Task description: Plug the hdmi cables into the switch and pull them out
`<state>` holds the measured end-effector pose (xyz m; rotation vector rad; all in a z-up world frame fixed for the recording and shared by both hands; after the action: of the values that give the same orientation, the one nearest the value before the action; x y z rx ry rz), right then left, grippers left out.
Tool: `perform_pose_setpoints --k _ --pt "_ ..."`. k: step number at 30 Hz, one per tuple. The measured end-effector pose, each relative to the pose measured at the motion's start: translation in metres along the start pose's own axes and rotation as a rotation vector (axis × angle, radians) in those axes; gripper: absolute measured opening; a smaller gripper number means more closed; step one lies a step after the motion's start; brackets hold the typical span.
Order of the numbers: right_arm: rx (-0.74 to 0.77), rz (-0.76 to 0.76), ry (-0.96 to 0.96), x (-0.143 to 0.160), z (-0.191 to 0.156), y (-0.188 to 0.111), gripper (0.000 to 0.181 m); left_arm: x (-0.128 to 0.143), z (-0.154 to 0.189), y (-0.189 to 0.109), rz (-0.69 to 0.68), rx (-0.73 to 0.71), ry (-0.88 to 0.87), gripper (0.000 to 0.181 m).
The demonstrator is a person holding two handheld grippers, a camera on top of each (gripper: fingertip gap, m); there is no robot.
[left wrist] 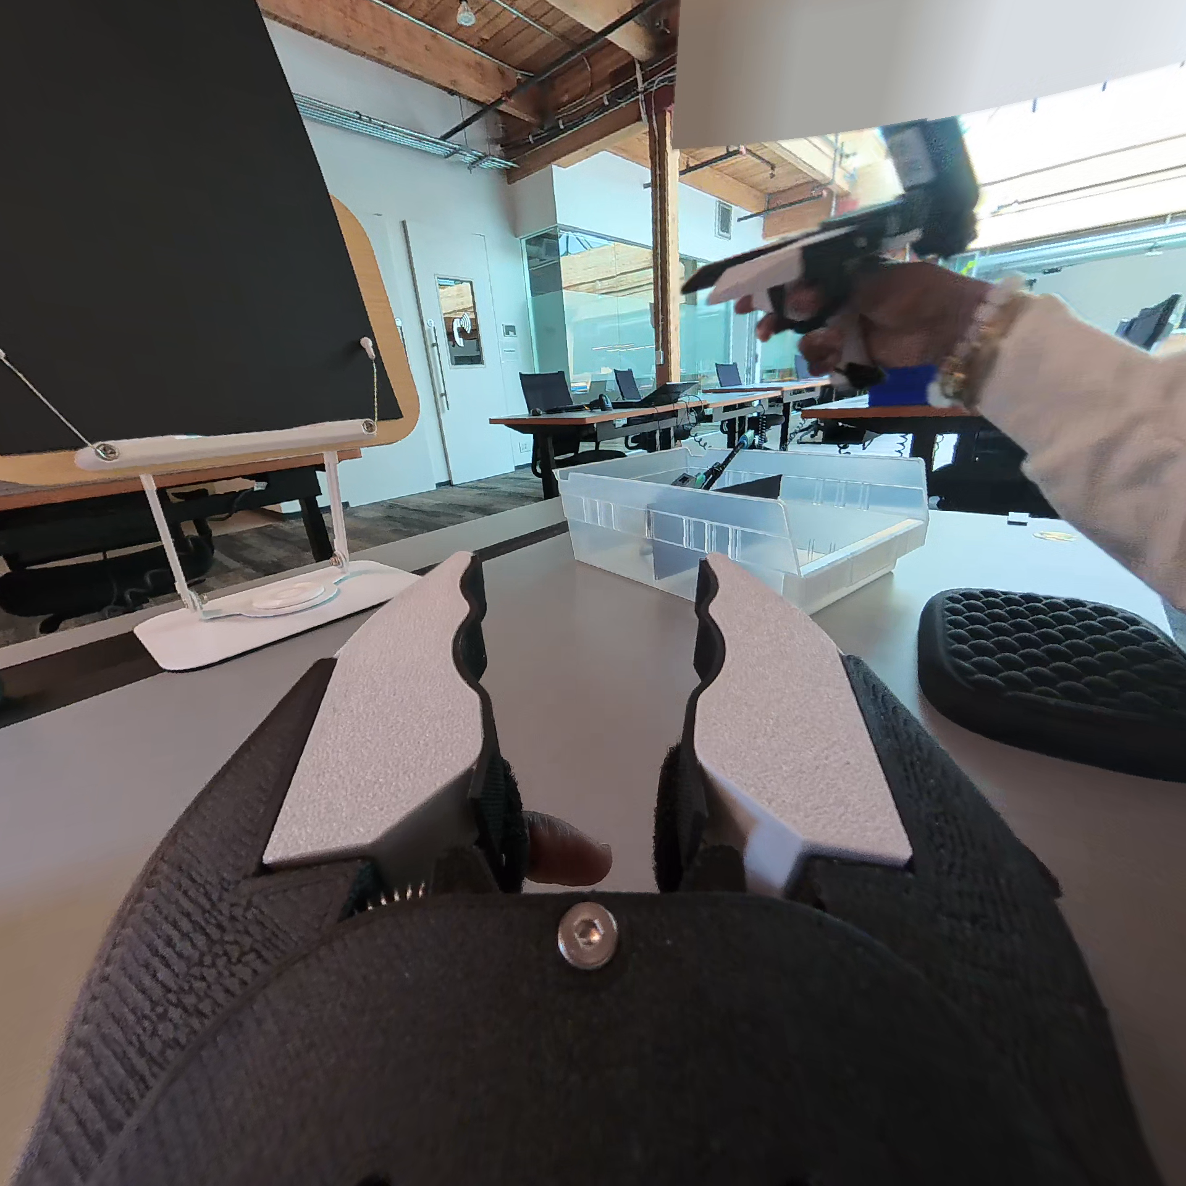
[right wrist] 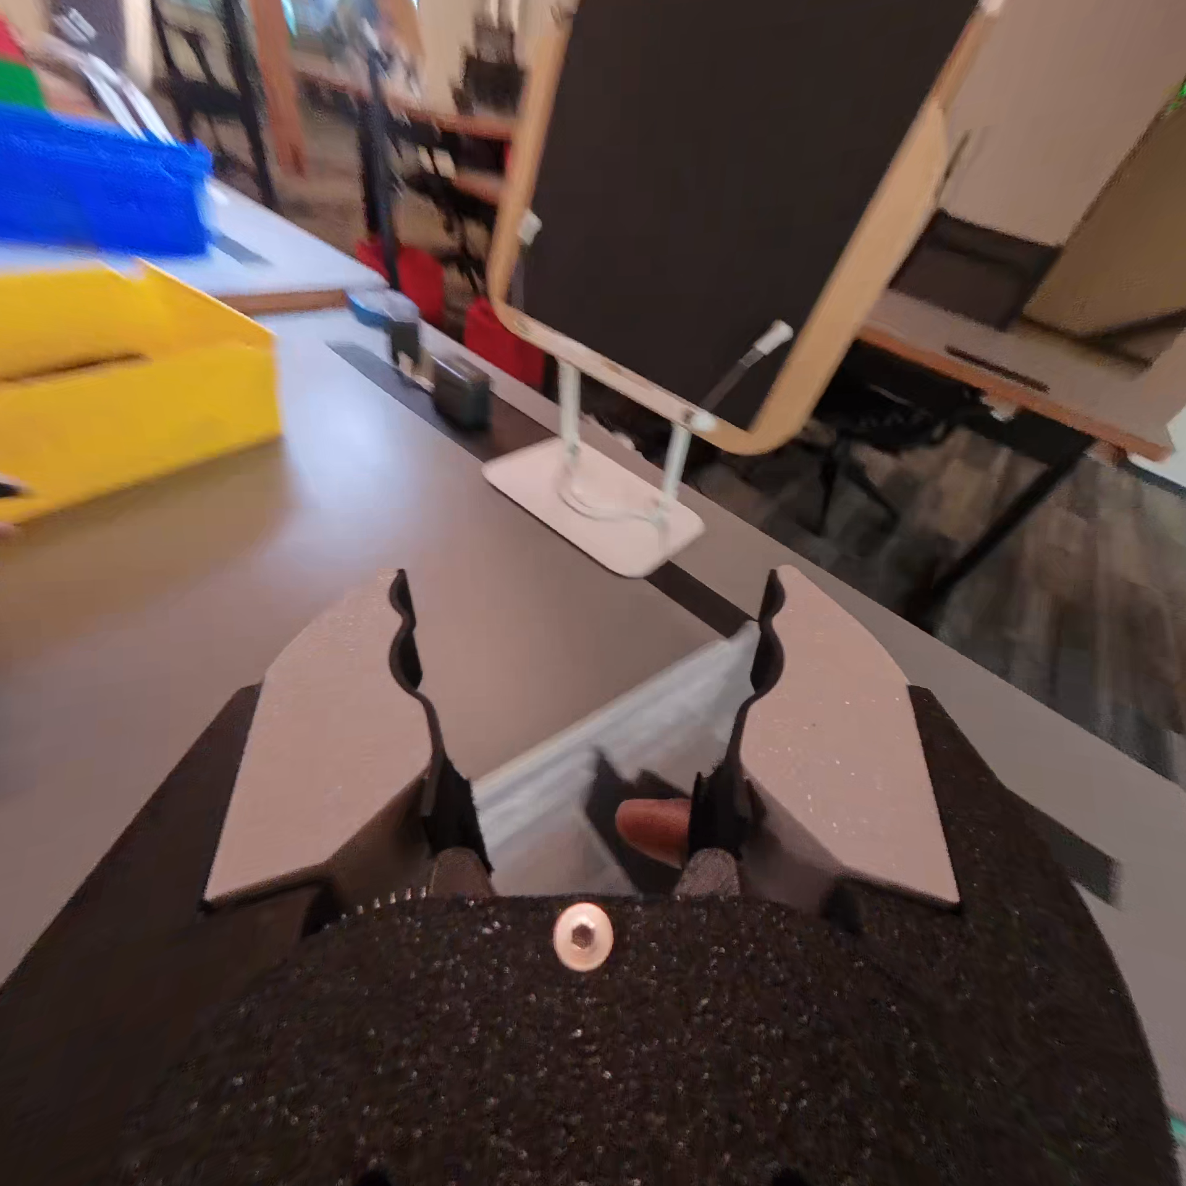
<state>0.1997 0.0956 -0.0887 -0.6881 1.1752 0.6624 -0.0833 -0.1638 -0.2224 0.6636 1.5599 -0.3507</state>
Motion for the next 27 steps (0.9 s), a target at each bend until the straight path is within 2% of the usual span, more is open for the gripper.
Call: perform_pose_setpoints --k 3,6,7,9,11,14,17,19,22,24,27 --pt "-0.112 0.156 0.096 0.017 -0.061 -0.028 0.110 -0.007 0.002 -0.002 0.004 -0.008 -0.021 0.063" --pt "-0.279 0.304 0.182 0.050 -0.110 -0.036 0.092 -0.024 0.008 -0.006 0.020 0.007 -0.028 0.063" --pt "-0.325 0.352 0.222 0.062 -0.123 -0.035 0.092 -0.031 0.010 -0.009 0.021 0.015 -0.028 0.063" --pt "-0.368 0.441 0.371 0.083 -0.140 -0.031 0.082 -0.045 0.011 -0.019 0.001 0.013 -0.025 0.063" --pt "-0.422 0.507 0.518 0.091 -0.148 -0.029 0.074 -0.060 0.008 -0.035 -0.041 -0.033 -0.017 0.062" --pt "-0.468 0.480 0.508 0.092 -0.149 -0.027 0.071 -0.080 -0.010 -0.070 -0.158 -0.161 -0.022 0.059" --pt "-0.469 0.424 0.490 0.097 -0.149 -0.022 0.071 -0.097 -0.039 -0.109 -0.354 -0.271 -0.029 0.059" --pt "-0.505 0.431 0.492 0.096 -0.152 -0.022 0.071 -0.106 -0.065 -0.132 -0.567 -0.261 0.021 0.059" --pt "-0.509 0.400 0.423 0.097 -0.156 -0.021 0.072 -0.113 -0.117 -0.156 -0.926 -0.185 0.113 0.059" --pt "-0.521 0.384 0.369 0.097 -0.160 -0.021 0.071 -0.110 -0.156 -0.162 -1.134 -0.131 0.181 0.057" --pt "-0.544 0.350 0.290 0.098 -0.167 -0.021 0.072 -0.092 -0.201 -0.159 -1.352 0.079 0.292 0.042"
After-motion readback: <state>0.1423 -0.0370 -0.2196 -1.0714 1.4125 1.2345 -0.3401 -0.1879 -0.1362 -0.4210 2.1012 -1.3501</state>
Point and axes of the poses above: each gripper's, where its closed fingertips meet, y out along the fingers, x out of its underside, z = x × y across the jaws, the point moved 10 cm from there along -y, back along the fingers, and after that the axes turned 14 degrees about x, right-handed, at the moved point
